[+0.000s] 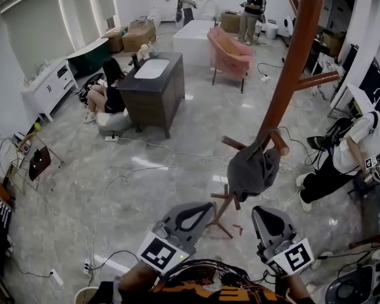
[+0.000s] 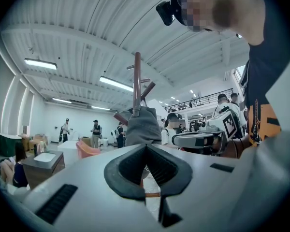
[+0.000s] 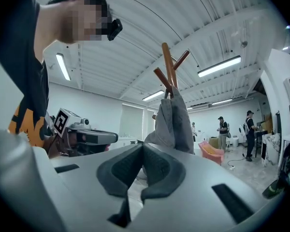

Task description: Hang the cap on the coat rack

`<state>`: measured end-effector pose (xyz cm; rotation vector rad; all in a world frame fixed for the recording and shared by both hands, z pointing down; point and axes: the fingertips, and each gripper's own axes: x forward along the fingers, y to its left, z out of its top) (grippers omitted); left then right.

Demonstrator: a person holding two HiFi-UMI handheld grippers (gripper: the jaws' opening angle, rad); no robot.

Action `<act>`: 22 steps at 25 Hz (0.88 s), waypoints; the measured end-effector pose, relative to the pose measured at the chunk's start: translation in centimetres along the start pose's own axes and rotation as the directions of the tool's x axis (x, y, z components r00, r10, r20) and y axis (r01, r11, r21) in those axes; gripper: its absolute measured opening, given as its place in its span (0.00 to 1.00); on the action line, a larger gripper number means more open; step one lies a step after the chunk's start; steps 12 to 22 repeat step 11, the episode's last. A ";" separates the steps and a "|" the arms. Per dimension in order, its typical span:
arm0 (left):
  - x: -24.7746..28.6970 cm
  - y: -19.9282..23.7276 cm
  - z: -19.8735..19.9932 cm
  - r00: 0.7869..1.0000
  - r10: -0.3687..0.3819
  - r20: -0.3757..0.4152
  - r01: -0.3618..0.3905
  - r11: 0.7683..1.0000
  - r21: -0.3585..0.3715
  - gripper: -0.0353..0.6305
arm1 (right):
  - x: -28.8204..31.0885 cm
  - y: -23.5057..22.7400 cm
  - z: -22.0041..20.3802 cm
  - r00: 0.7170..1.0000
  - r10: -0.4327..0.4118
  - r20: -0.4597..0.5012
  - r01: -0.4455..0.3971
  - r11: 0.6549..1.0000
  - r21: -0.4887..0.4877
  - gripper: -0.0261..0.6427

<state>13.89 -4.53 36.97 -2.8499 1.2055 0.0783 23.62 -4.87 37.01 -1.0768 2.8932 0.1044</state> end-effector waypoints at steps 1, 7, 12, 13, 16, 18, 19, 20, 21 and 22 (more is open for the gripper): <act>0.0 0.0 -0.1 1.000 -0.002 0.000 0.002 1.000 0.003 0.09 | 0.0 0.0 0.0 1.000 0.000 0.001 0.000 1.000 0.000 0.06; -0.4 0.3 -0.1 1.000 0.003 0.002 -0.003 1.000 -0.001 0.09 | 0.2 0.2 -0.6 1.000 0.008 -0.014 -0.008 1.000 -0.022 0.06; -0.9 0.3 -0.2 1.000 0.013 0.005 -0.013 1.000 -0.008 0.09 | 0.4 0.7 -0.6 1.000 0.015 -0.010 -0.016 1.000 -0.015 0.06; -0.9 0.3 -0.2 1.000 0.013 0.005 -0.013 1.000 -0.008 0.09 | 0.4 0.7 -0.6 1.000 0.015 -0.010 -0.016 1.000 -0.015 0.06; -0.9 0.3 -0.2 1.000 0.013 0.005 -0.013 1.000 -0.008 0.09 | 0.4 0.7 -0.6 1.000 0.015 -0.010 -0.016 1.000 -0.015 0.06; -0.9 0.3 -0.2 1.000 0.013 0.005 -0.013 1.000 -0.008 0.09 | 0.4 0.7 -0.6 1.000 0.015 -0.010 -0.016 1.000 -0.015 0.06; -0.9 0.3 -0.2 1.000 0.013 0.005 -0.013 1.000 -0.008 0.09 | 0.4 0.7 -0.6 1.000 0.015 -0.010 -0.016 1.000 -0.015 0.06; -0.9 0.3 -0.2 1.000 0.013 0.005 -0.013 1.000 -0.008 0.09 | 0.4 0.7 -0.6 1.000 0.015 -0.010 -0.016 1.000 -0.015 0.06; -0.9 0.3 -0.2 1.000 0.013 0.005 -0.013 1.000 -0.008 0.09 | 0.4 0.7 -0.6 1.000 0.015 -0.010 -0.016 1.000 -0.015 0.06; -0.9 0.3 -0.2 1.000 0.013 0.005 -0.013 1.000 -0.008 0.09 | 0.4 0.7 -0.6 1.000 0.015 -0.010 -0.016 1.000 -0.015 0.06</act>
